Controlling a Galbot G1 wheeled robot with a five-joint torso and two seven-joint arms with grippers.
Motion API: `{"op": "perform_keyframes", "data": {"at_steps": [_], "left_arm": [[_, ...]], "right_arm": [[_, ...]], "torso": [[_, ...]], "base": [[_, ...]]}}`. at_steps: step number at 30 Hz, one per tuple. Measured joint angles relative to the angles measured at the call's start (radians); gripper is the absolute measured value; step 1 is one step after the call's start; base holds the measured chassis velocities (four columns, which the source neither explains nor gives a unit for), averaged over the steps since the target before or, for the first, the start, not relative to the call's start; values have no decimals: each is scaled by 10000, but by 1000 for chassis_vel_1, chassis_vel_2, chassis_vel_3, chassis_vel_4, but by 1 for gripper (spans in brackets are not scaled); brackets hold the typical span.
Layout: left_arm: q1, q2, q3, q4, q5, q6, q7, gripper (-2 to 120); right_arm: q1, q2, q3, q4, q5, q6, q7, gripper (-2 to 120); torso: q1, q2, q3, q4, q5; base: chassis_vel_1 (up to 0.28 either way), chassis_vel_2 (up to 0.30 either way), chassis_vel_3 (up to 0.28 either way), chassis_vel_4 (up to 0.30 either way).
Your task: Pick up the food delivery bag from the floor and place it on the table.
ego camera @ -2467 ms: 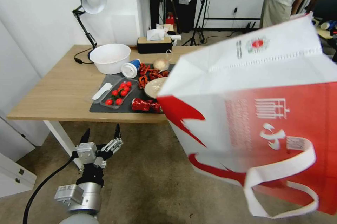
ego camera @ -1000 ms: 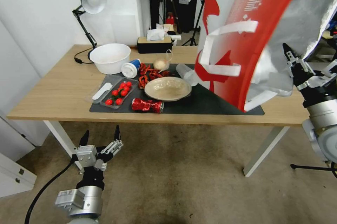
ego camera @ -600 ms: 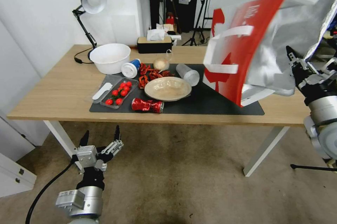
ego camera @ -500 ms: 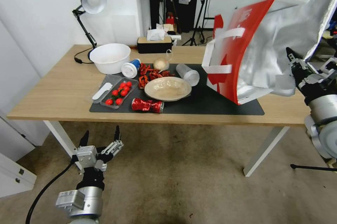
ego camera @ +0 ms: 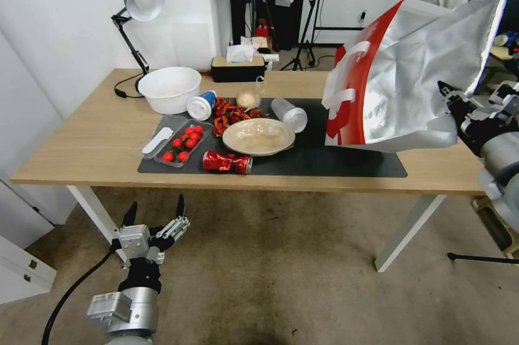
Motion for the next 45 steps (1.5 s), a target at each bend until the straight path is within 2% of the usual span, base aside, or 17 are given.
{"op": "perform_keyframes", "data": {"at_steps": [7, 16, 23, 32, 34, 36, 39, 40, 42, 45], "left_arm": [[-28, 19, -27, 6, -16, 48, -13, 100], [-20, 26, -48, 6, -23, 59, -42, 100], [-4, 7, -49, -3, -18, 61, -55, 100], [29, -12, -38, -23, 12, 58, -83, 100], [41, -13, -37, -26, 30, 49, -86, 100], [42, -13, -37, -27, 32, 48, -87, 100], [47, -17, -21, -32, 49, 38, -93, 100], [47, -17, -21, -32, 49, 38, -93, 100], [47, -17, -9, -32, 60, 33, -95, 100], [60, -17, -4, -34, 70, 25, -98, 100]], "right_arm": [[297, -285, 65, -37, 851, -914, 842, 0], [522, -456, -29, -252, 1133, -1296, 1045, 0], [531, -569, -37, -440, 1195, -1394, 940, 0], [488, -549, -125, -692, 933, -1378, 251, 0], [485, -534, -173, -807, 646, -1298, -75, 6], [486, -533, -178, -818, 621, -1289, -106, 6], [488, -572, -249, -1093, 1, -978, -901, 24], [488, -572, -249, -1093, 1, -978, -901, 24], [527, -618, -314, -1237, -289, -875, -1268, 34], [623, -630, -477, -1373, -678, -732, -1617, 42]], "torso": [[0, 0, 0, 0, 1], [0, -1, 0, 0, 1], [0, 0, 0, -1, 0], [0, 0, -1, 0, 1], [0, 0, -1, 0, 0], [0, 0, 0, 0, 1], [0, 0, 0, 0, 0], [0, 0, 0, 0, 0], [0, 0, 0, 0, 1], [0, 0, 0, -1, 1]], "base": [[0, 0, 0, 0], [0, 0, 0, 0], [0, 0, 0, 0], [0, 0, 0, 0], [0, 0, 0, 0], [0, 0, 0, 0], [0, 0, 0, 0], [0, 0, 0, 0], [0, 0, 0, 0], [0, 0, 0, 0]]}}
